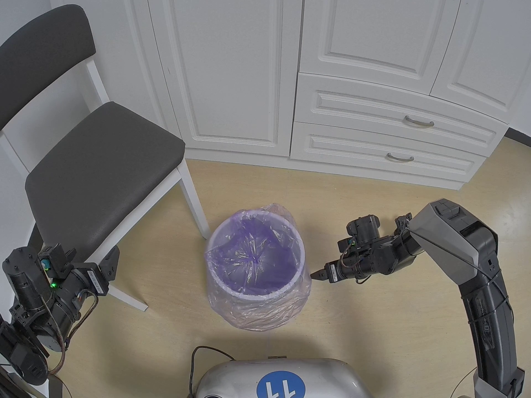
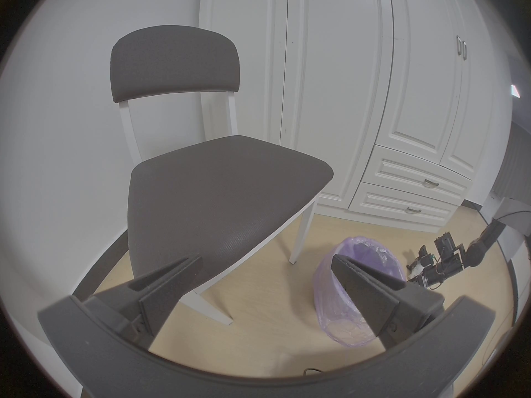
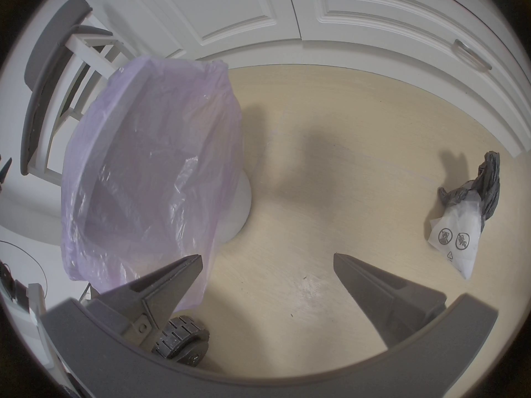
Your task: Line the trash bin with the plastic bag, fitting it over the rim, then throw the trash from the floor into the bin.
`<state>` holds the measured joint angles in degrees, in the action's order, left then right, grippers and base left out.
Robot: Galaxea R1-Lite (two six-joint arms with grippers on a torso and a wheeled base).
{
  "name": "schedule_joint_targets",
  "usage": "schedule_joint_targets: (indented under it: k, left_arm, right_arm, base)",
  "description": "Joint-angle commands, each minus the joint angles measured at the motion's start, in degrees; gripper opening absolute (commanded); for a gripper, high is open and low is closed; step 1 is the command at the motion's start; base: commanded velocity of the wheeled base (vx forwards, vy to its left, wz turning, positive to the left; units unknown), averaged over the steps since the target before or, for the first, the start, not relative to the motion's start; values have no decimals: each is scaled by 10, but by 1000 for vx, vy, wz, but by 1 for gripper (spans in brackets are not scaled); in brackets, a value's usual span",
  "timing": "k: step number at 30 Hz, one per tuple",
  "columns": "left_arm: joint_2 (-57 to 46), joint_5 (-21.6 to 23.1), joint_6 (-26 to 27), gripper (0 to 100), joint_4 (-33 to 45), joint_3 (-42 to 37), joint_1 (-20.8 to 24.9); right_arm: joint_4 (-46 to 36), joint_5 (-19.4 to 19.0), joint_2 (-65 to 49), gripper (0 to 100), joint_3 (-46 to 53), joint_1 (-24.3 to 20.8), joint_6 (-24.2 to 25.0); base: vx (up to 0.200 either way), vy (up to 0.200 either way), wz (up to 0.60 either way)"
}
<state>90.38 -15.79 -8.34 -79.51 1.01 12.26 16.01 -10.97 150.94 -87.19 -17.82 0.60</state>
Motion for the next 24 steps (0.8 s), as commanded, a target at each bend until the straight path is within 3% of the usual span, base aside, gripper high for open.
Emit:
schedule_joint_targets:
  k: [1, 10, 24]
  left_arm:
    - [-1, 0, 0, 100, 1, -10, -3]
    - [-3, 0, 1, 100, 1, -10, -23]
    - [3, -2, 19, 100, 1, -10, -24]
  right_arm:
    - [-3, 0, -36, 100, 6, 2, 2]
    - [-5, 0, -123, 100, 76, -13, -16]
    - [-6, -5, -86, 100, 89, -23, -40]
  base:
    - [0, 0, 0]
    - [0, 0, 0]
    - [0, 0, 0]
